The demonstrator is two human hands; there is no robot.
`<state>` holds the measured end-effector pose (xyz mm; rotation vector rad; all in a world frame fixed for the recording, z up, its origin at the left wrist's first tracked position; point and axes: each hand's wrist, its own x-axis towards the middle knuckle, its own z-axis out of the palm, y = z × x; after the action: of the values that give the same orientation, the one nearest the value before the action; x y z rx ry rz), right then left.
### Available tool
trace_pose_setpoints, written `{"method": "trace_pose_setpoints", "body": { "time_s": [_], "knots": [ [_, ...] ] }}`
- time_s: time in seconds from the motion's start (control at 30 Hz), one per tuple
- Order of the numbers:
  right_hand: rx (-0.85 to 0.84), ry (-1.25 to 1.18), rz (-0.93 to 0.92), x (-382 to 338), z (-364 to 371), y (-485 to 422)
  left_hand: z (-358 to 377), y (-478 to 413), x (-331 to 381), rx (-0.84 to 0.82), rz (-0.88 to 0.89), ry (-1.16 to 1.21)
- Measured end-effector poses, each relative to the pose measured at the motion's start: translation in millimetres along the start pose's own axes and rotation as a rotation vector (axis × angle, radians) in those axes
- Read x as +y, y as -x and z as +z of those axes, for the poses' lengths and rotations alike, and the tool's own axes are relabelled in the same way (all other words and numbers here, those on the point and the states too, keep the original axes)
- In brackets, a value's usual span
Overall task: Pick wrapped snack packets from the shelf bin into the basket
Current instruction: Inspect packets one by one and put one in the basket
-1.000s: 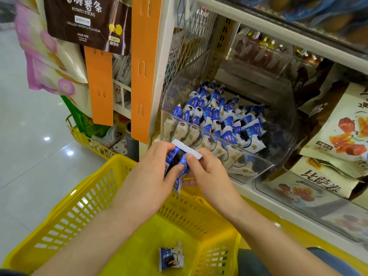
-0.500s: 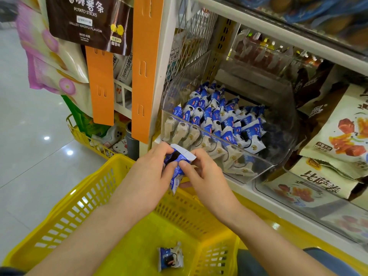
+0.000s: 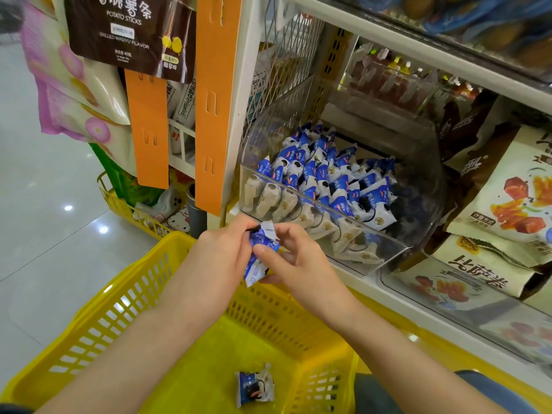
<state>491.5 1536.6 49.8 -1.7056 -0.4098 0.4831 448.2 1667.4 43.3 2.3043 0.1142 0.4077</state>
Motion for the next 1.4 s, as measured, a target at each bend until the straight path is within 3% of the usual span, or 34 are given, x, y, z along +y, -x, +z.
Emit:
{"method": "trace_pose_setpoints", "body": {
  "time_s": [0.27,0.5,0.73,0.8,0.9,1.0,1.13,1.27,1.4],
  "knots": [
    [-0.006,0.024,-0.015,-9.7,-5.6,-1.3,-3.1,-5.8,3.6,0.105,-0.067,0.178],
    [0.105,0.080,-0.017,-2.8,-6.8,-2.6,12.1,2.1,7.9,0.009,-0.099,0.144],
    [0.061,0.074,-0.046,-4.8,-5.4,-2.8,7.3,-3.1,1.7,0.010,-0.152,0.270],
    [0.032,0.069,-0.075,-6.8,-4.7,-3.2,4.2,-6.1,0.7,0.010,-0.198,0.384],
    [-0.024,0.110,-0.131,-9.6,-7.5,-3.7,-1.8,-14.3,6.5,-0.039,-0.439,0.765],
    [-0.053,0.111,-0.137,-12.2,-11.8,-3.2,-2.5,-15.4,6.7,-0.189,-0.529,0.980],
    [-0.019,0.287,-0.135,-10.9,-13.2,-2.0,0.5,-5.3,9.1,-0.342,-0.399,0.887],
    [0.031,0.369,-0.112,-13.9,-11.0,-2.0,4.3,-9.2,10.0,-0.181,-0.504,0.855],
    [0.101,0.278,-0.135,-20.7,-16.1,-2.9,1.0,-13.2,13.3,-0.126,-0.434,0.870]
  ]
}}
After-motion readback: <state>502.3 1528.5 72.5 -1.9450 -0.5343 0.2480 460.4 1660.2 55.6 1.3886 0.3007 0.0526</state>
